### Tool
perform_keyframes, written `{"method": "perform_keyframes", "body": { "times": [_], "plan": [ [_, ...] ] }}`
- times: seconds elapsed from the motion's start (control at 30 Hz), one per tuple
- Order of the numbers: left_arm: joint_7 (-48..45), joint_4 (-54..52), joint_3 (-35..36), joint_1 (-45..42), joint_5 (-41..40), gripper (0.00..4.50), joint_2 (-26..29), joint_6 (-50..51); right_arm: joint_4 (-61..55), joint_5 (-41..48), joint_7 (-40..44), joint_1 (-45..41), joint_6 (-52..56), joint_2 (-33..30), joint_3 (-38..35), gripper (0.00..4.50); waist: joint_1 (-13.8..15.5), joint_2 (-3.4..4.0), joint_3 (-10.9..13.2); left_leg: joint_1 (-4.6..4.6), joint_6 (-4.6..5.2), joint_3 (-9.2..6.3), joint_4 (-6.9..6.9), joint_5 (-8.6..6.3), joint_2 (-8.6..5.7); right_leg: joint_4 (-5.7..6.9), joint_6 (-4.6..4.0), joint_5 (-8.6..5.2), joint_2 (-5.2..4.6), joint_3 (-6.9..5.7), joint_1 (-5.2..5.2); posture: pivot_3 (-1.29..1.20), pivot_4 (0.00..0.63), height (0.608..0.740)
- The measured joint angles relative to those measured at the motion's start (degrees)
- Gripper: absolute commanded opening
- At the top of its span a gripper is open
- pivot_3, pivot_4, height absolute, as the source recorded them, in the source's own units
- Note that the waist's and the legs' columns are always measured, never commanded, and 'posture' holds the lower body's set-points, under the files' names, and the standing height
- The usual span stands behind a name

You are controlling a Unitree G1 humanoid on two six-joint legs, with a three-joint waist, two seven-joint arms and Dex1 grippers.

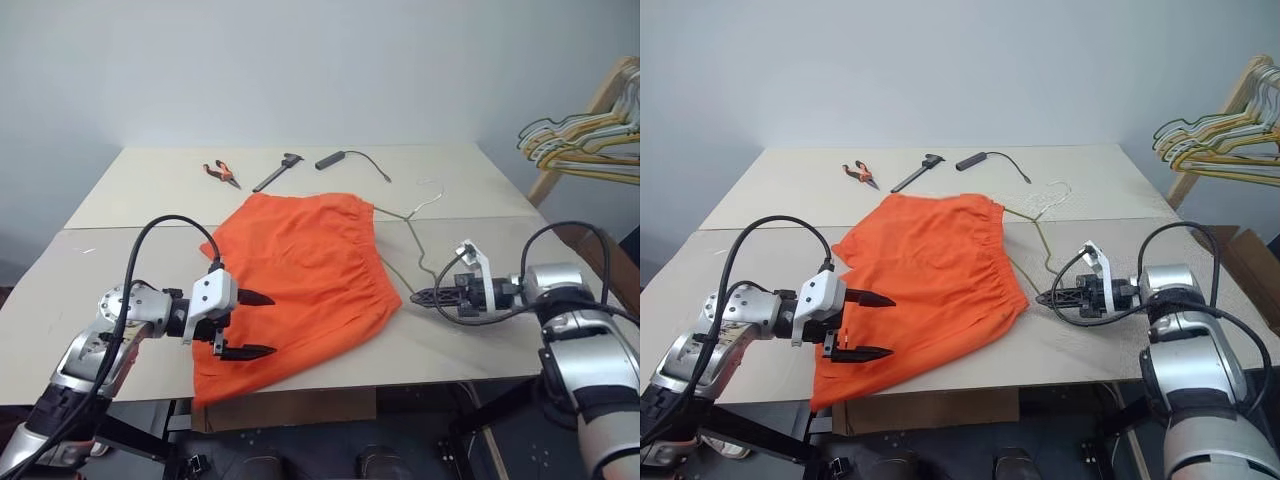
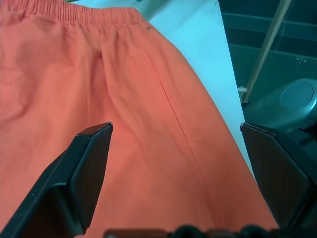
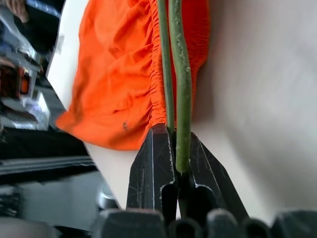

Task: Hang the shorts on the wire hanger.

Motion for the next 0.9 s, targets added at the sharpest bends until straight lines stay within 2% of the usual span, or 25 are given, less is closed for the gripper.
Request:
{"method": "perform_keyframes", "body": {
  "times": [0.17, 0.27, 0.43, 0.53, 0.73, 0.9],
  "plan": [
    [1.02, 3.97, -0.20, -4.60, 0.85, 4.49, -1.61, -1.69, -16.88, -0.44, -5.94, 9.64, -8.42, -0.83, -3.75, 0.00, 0.00, 0.00, 0.00, 0.02, 0.00, -0.01, 0.02, 0.00, -0.01, 0.04, 0.01, 0.00, -0.01, 0.02, 0.00, 0.00, 0.000, 0.740],
    [3.21, 9.32, 0.33, -11.04, 2.21, 4.49, -3.42, -3.81, -25.59, -1.65, -11.47, 12.99, -14.64, -0.87, -5.58, 0.00, -0.05, 0.00, 0.00, 0.02, 0.00, 0.00, 0.03, 0.00, -0.02, 0.05, 0.01, 0.00, 0.00, 0.02, 0.00, -0.01, 0.000, 0.740],
    [3.37, 18.81, 2.76, -23.61, 2.10, 4.49, -4.79, -6.32, -33.54, -4.56, -16.55, 16.18, -21.06, -1.26, -5.50, 0.00, -0.41, 0.00, -0.01, -0.03, 0.00, 0.06, 0.04, 0.00, -0.03, -0.02, 0.02, 0.01, 0.01, 0.03, -0.03, -0.02, 0.000, 0.740],
    [0.69, 26.39, 2.87, -31.03, 2.81, 4.49, -4.79, -9.94, -36.06, -6.36, -18.99, 17.23, -23.93, -1.34, -5.21, 0.00, -0.64, 0.00, -0.01, -0.03, 0.00, 0.15, 0.05, 0.00, -0.05, -0.02, 0.02, 0.01, 0.02, 0.02, -0.01, -0.02, 0.000, 0.740],
    [-8.17, 47.85, -2.13, -47.21, 10.18, 4.49, -6.13, -19.78, -42.11, -11.00, -21.77, 18.09, -28.54, -2.19, -3.03, 0.00, -1.31, 0.00, 0.00, -0.11, 0.01, 0.17, 0.11, 0.00, -0.07, -0.08, 0.03, 0.00, 0.06, -0.03, 0.01, -0.03, 0.000, 0.740],
    [-15.10, 61.20, -7.54, -53.70, 17.72, 4.49, -7.89, -27.98, -46.45, -13.15, -22.23, 18.51, -28.92, -3.33, -1.76, 0.00, -1.92, -0.01, 0.00, -0.21, 0.04, 0.17, 0.22, -0.02, -0.07, -0.08, 0.06, -0.01, 0.06, -0.02, -0.04, -0.05, 0.000, 0.740]
  ]
}}
